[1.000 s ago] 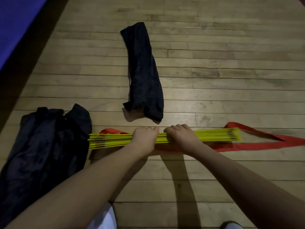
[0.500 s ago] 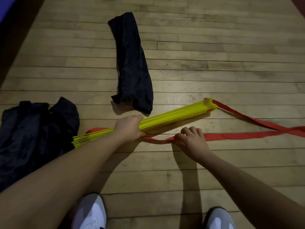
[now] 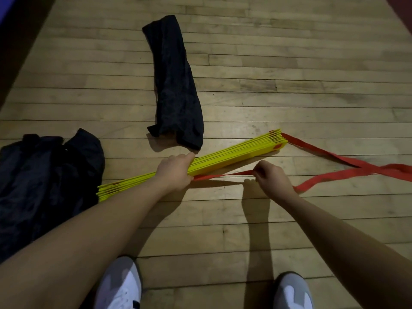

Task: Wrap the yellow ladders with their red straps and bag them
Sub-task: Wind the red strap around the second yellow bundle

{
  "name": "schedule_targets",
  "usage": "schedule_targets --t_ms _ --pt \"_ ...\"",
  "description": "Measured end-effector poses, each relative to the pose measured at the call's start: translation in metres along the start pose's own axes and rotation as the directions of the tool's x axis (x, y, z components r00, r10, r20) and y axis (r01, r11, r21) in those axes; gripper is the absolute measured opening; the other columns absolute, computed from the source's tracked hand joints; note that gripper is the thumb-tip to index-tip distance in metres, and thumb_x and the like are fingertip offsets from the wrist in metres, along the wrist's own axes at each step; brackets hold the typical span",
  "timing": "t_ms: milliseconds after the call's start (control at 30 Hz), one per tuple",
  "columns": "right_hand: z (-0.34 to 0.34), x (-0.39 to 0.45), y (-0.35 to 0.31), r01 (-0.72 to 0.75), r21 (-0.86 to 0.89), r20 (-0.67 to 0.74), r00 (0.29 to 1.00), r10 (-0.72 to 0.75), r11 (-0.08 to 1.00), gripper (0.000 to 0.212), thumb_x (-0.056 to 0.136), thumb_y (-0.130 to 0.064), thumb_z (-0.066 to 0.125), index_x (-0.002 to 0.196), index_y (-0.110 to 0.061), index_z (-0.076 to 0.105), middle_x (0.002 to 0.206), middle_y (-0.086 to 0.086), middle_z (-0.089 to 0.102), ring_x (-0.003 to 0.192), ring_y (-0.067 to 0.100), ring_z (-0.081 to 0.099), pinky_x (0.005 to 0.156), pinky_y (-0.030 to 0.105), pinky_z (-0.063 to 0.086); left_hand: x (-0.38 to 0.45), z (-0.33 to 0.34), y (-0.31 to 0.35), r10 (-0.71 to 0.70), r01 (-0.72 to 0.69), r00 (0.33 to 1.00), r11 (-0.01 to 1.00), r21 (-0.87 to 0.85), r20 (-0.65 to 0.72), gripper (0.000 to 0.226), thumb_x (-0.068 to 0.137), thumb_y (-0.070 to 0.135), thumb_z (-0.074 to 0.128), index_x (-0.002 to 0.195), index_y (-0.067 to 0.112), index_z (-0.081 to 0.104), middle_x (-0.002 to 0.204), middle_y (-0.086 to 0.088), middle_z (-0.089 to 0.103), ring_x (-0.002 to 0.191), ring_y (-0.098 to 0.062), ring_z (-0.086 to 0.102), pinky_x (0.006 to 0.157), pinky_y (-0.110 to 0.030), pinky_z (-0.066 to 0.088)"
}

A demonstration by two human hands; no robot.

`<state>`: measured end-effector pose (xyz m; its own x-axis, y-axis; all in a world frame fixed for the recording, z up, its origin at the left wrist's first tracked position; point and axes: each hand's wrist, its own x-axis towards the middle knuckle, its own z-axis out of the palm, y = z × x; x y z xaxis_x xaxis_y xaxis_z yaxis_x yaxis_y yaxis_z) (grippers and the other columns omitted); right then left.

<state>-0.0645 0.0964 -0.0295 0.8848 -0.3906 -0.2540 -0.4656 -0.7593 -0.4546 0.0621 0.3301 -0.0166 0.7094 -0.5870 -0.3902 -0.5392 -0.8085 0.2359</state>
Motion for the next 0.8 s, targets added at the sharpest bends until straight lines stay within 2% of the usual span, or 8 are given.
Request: schedule_targets --t_ms 67,133,267,333,433,500,633,800 --pt "-0.003 0.003 0.005 -0.018 -0.004 -0.067 0.998 0.017 1.0 0.012 0.094 -0.016 0.057 0.1 -0.008 0.064 0.096 0.008 0.07 0.088 0.028 0.063 0.073 0.04 0.052 -0.002 0.001 -0.004 -0.018 0.018 1.0 1.0 0.002 0.02 0.035 0.088 0.032 0.064 0.114 0.022 0.042 0.118 -0.004 0.057 0.11 -0.028 0.048 0.09 -0.042 0.039" --pt "-0.007 0.008 0.014 -0.061 0.027 -0.114 0.991 0.063 0.998 0.013 0.093 -0.014 0.057 0.1 -0.007 0.065 0.095 0.011 0.07 0.089 0.031 0.064 0.074 0.042 0.053 -0.002 0.001 -0.01 -0.039 0.039 0.999 0.999 0.027 0.03 0.029 0.088 0.026 0.063 0.102 0.023 0.037 0.116 -0.004 0.056 0.11 -0.028 0.046 0.091 -0.041 0.037" --pt "-0.006 0.016 0.018 -0.057 0.088 -0.143 0.987 0.069 0.995 0.015 0.093 -0.016 0.058 0.099 -0.006 0.068 0.092 0.012 0.071 0.085 0.03 0.064 0.074 0.046 0.054 0.004 -0.003 -0.011 -0.093 0.09 0.995 0.993 0.072 0.044 0.026 0.082 0.012 0.059 0.098 0.016 0.039 0.112 -0.007 0.05 0.106 -0.028 0.05 0.073 -0.034 0.037" --pt "-0.003 0.02 0.012 -0.04 0.132 -0.171 0.983 0.063 0.99 0.015 0.094 -0.014 0.057 0.1 -0.006 0.068 0.093 0.011 0.071 0.085 0.028 0.064 0.075 0.044 0.054 0.009 -0.003 -0.003 -0.108 0.099 0.991 0.989 0.11 0.08 0.036 0.083 0.018 0.059 0.114 0.011 0.044 0.119 -0.008 0.049 0.111 -0.028 0.048 0.078 -0.035 0.039" --pt "-0.004 0.029 0.012 -0.027 0.132 -0.198 0.979 0.053 0.991 0.014 0.093 -0.016 0.059 0.096 -0.006 0.068 0.09 0.011 0.071 0.083 0.029 0.064 0.074 0.045 0.053 0.018 0.004 0.013 -0.054 0.041 0.994 0.991 0.13 0.092 0.061 0.085 0.038 0.057 0.135 0.01 0.034 0.132 -0.01 0.044 0.121 -0.03 0.042 0.097 -0.04 0.036" --pt "-0.006 0.033 0.015 -0.022 0.121 -0.208 0.977 0.047 0.992 0.014 0.092 -0.019 0.061 0.095 -0.007 0.068 0.088 0.008 0.071 0.081 0.028 0.065 0.072 0.046 0.054 0.025 0.009 0.026 0.014 -0.021 0.998 0.994 0.111 0.056 0.072 0.087 0.049 0.052 0.142 0.01 0.027 0.137 -0.01 0.041 0.124 -0.03 0.04 0.101 -0.041 0.033" --pt "-0.009 0.034 0.021 0.002 0.117 -0.228 0.973 0.025 0.993 0.012 0.09 -0.02 0.063 0.094 -0.01 0.068 0.089 0.005 0.071 0.081 0.026 0.065 0.079 0.05 0.051 0.049 0.015 0.059 0.132 -0.129 0.991 0.986 0.109 -0.013 0.085 0.084 0.068 0.049 0.141 0.009 0.029 0.137 -0.01 0.042 0.123 -0.028 0.041 0.102 -0.04 0.034" --pt "-0.017 0.036 0.045 0.01 0.136 -0.288 0.957 0.03 0.991 0.009 0.089 -0.015 0.062 0.095 -0.013 0.068 0.086 0.0 0.07 0.078 0.022 0.065 0.079 0.05 0.051 0.087 0.018 0.109 0.19 -0.182 0.981 0.969 0.168 -0.029 0.082 0.08 0.064 0.06 0.135 0.009 0.034 0.132 -0.01 0.045 0.12 -0.027 0.045 0.098 -0.038 0.038"
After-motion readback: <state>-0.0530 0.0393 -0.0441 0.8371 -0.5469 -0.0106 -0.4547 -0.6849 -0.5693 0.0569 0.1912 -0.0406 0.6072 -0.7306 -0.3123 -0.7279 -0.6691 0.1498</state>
